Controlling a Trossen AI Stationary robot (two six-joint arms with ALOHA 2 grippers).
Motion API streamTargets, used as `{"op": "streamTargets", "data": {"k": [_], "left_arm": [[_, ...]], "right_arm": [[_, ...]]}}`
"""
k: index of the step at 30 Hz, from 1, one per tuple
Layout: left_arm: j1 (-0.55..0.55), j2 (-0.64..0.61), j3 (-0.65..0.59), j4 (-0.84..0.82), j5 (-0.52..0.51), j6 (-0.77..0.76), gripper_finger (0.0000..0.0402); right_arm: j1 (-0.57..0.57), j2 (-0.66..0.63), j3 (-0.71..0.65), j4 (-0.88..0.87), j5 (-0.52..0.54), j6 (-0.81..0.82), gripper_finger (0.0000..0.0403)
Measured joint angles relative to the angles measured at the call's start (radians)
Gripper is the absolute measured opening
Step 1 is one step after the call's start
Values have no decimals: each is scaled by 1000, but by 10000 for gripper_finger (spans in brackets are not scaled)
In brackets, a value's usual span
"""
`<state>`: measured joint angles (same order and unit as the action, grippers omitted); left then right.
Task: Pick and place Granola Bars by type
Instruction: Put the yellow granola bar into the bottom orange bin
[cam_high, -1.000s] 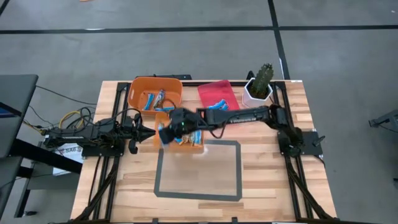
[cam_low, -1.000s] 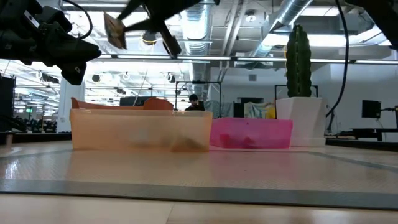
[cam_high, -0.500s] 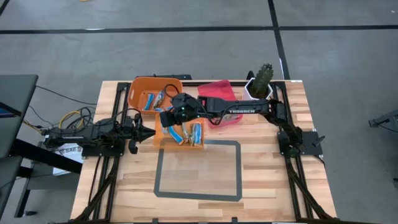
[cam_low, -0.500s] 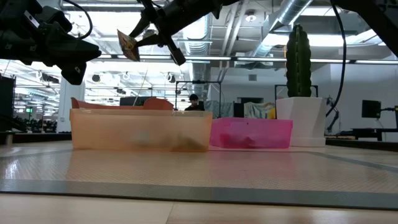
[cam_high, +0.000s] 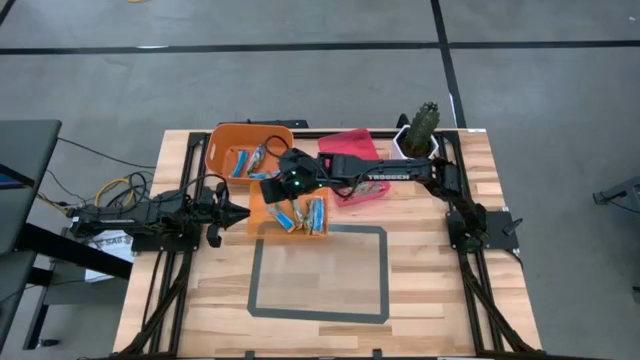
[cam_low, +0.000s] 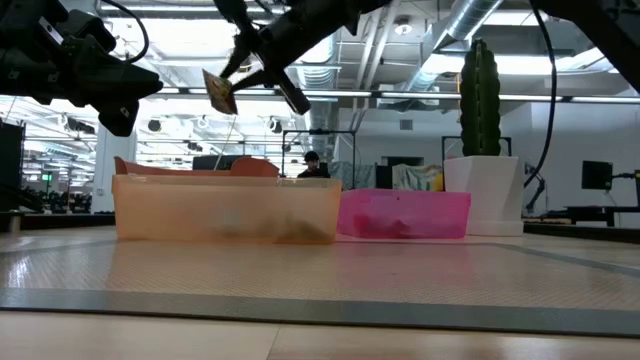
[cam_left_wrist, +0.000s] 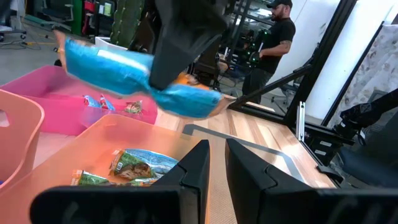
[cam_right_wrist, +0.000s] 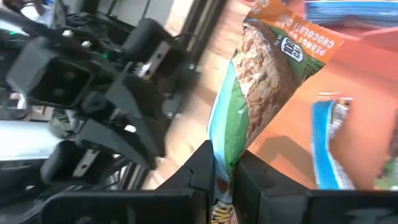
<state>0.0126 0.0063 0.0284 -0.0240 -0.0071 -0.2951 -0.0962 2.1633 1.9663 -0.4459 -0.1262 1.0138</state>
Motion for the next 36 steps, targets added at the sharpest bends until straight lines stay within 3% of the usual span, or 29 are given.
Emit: {"op": "streamTargets", "data": {"k": [24,36], "left_arm": [[0,0,0,0,0,0,44],[0,0,0,0,0,0,44]], "right_arm": [[-4,4,-232,-144,26,44,28],[-5,4,-238,-170,47,58,41]]}}
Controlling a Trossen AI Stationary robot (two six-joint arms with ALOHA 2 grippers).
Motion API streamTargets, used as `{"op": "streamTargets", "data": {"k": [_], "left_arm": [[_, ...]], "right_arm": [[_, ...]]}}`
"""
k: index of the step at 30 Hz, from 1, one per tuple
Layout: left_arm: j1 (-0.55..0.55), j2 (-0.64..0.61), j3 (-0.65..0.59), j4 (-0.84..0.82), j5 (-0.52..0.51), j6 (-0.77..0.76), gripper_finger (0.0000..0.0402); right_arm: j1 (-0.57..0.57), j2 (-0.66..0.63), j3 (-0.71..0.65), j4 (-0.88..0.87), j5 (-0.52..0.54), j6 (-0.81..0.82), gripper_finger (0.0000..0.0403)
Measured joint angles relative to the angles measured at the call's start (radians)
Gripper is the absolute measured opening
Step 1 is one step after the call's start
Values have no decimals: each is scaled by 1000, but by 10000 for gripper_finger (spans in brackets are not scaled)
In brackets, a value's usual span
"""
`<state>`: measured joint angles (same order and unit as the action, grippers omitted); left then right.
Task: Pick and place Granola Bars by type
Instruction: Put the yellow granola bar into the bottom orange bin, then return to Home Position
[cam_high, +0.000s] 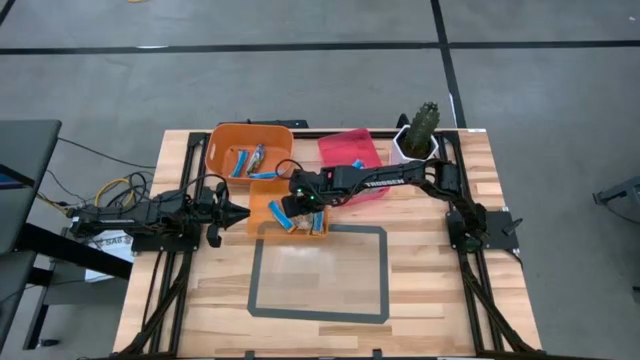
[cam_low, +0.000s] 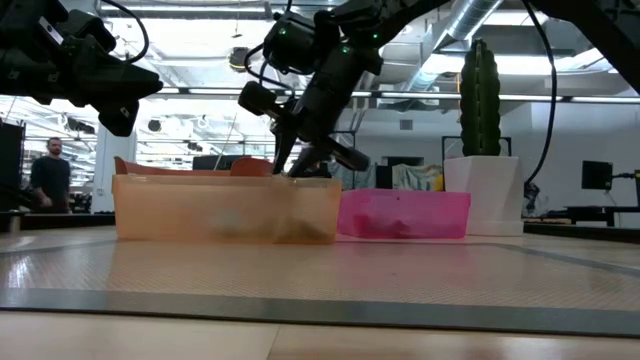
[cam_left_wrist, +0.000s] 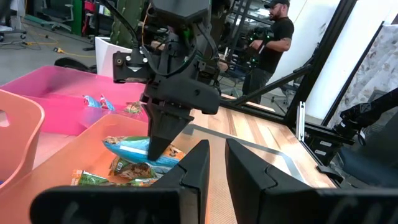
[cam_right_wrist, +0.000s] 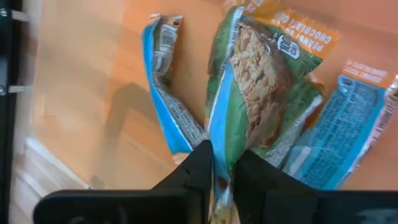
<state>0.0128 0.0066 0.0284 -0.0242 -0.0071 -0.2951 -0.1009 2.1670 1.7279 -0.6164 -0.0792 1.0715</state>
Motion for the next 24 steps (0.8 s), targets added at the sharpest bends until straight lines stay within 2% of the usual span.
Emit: {"op": "streamTargets", "data": {"k": [12,24], "left_arm": [[0,0,0,0,0,0,44],[0,0,0,0,0,0,44]], "right_arm": [[0,0,0,-16,0,2,98],[1,0,1,26,-1,2,102]]}}
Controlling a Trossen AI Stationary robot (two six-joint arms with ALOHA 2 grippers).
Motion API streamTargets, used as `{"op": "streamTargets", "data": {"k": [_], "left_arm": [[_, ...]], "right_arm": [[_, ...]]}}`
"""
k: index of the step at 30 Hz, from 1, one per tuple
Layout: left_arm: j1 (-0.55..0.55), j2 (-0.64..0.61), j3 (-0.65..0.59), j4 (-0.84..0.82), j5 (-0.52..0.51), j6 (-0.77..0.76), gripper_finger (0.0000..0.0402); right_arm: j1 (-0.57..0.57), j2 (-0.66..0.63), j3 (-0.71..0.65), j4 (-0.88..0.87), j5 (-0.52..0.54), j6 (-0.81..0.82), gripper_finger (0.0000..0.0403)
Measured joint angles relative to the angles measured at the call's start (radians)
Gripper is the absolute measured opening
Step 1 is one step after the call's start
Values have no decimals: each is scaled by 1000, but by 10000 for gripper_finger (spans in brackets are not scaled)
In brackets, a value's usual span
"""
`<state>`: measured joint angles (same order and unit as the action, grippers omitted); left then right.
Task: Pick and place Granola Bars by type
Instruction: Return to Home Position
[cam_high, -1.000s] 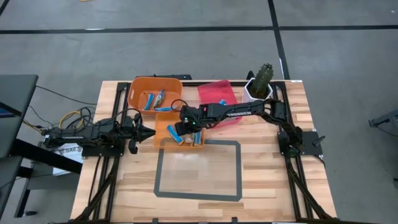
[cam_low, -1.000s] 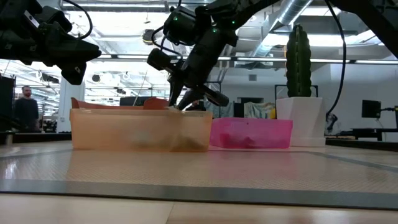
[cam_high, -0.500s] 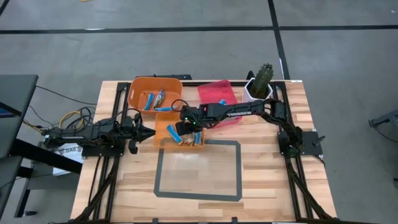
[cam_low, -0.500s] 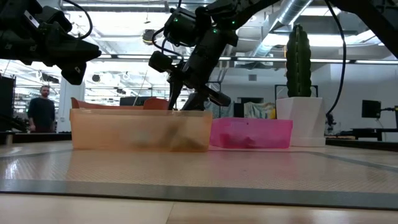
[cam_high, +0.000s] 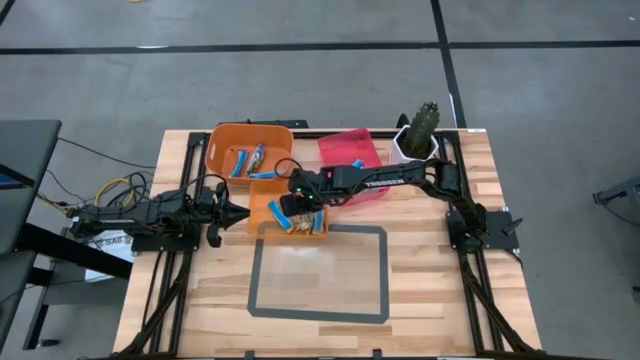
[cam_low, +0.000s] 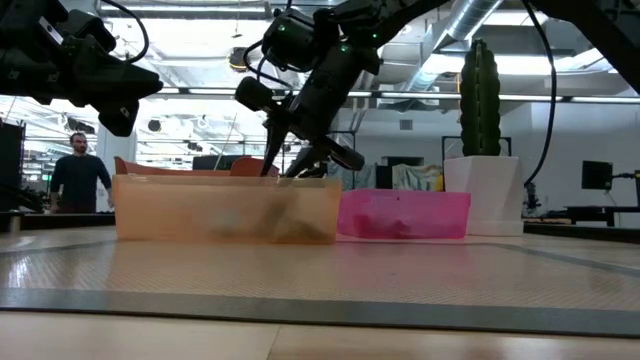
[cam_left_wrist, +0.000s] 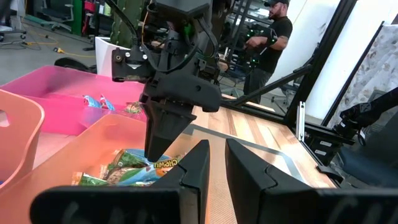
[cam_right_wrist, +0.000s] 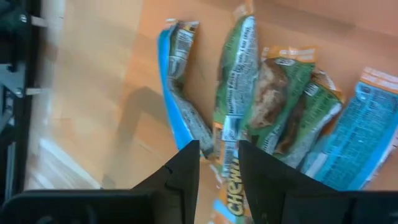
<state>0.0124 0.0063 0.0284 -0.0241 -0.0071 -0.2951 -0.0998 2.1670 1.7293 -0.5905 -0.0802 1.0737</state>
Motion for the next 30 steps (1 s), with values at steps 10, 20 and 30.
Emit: {"op": "streamTargets", "data": {"k": [10,20,30], "left_arm": [[0,0,0,0,0,0,44],[0,0,0,0,0,0,44],[0,0,0,0,0,0,44]], "right_arm": [[2,0,103,3,-12,-56,102],[21,-1,301,5,-20,-163,102],[41,-3,417,63,-27,-201,102]]}}
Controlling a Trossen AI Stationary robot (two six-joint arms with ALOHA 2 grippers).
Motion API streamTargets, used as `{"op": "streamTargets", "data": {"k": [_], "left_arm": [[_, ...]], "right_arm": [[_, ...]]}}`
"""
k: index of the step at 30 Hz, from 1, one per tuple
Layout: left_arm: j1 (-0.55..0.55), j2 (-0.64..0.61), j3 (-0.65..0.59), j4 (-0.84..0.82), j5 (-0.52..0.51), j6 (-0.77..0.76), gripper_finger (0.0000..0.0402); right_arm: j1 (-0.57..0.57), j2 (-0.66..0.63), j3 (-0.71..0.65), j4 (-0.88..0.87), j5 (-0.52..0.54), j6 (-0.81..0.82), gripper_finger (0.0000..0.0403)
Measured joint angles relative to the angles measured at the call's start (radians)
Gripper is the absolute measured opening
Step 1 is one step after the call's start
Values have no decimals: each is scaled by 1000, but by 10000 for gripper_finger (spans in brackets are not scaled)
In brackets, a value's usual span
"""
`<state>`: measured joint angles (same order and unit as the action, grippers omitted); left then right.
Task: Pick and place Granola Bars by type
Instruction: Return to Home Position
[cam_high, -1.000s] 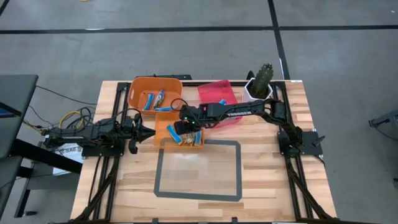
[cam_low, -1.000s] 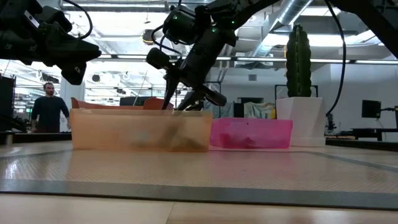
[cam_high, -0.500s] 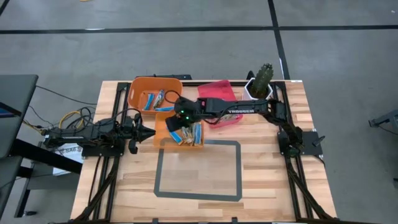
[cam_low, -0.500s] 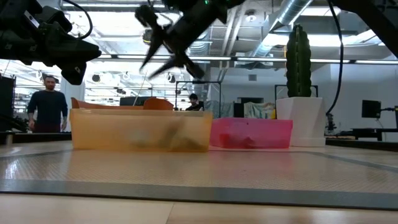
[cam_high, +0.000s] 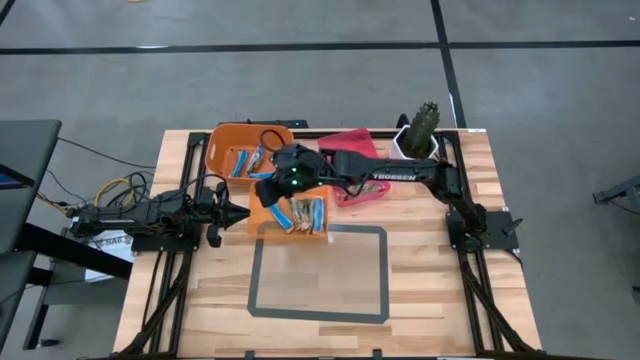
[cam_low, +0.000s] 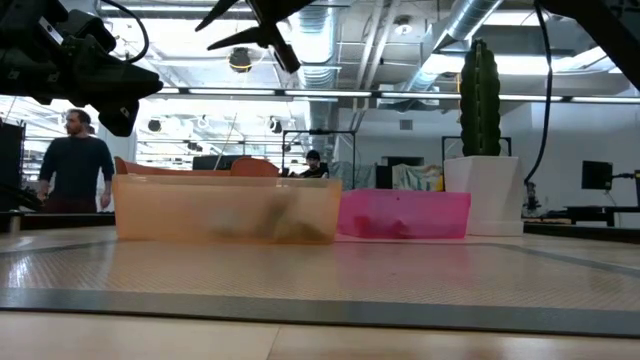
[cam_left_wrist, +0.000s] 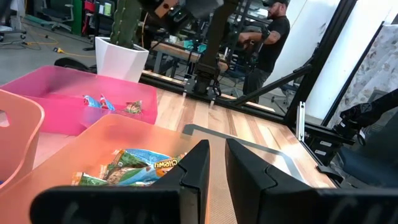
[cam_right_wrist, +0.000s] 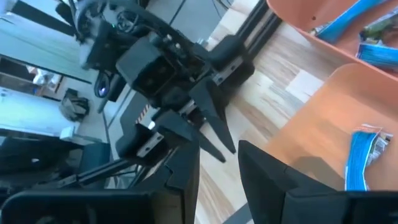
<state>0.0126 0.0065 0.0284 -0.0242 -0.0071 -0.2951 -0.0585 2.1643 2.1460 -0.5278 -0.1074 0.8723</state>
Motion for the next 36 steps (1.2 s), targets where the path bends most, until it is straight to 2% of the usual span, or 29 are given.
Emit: {"op": "streamTargets", "data": {"k": [8,26,36], "left_arm": [[0,0,0,0,0,0,44],[0,0,0,0,0,0,44],[0,0,0,0,0,0,44]], "right_arm": [[34,0,0,-3,1,-67,102],[164,-24,-44,-71,-7,-352,102],[208,-60,-42,-59,10,-413,102]]}}
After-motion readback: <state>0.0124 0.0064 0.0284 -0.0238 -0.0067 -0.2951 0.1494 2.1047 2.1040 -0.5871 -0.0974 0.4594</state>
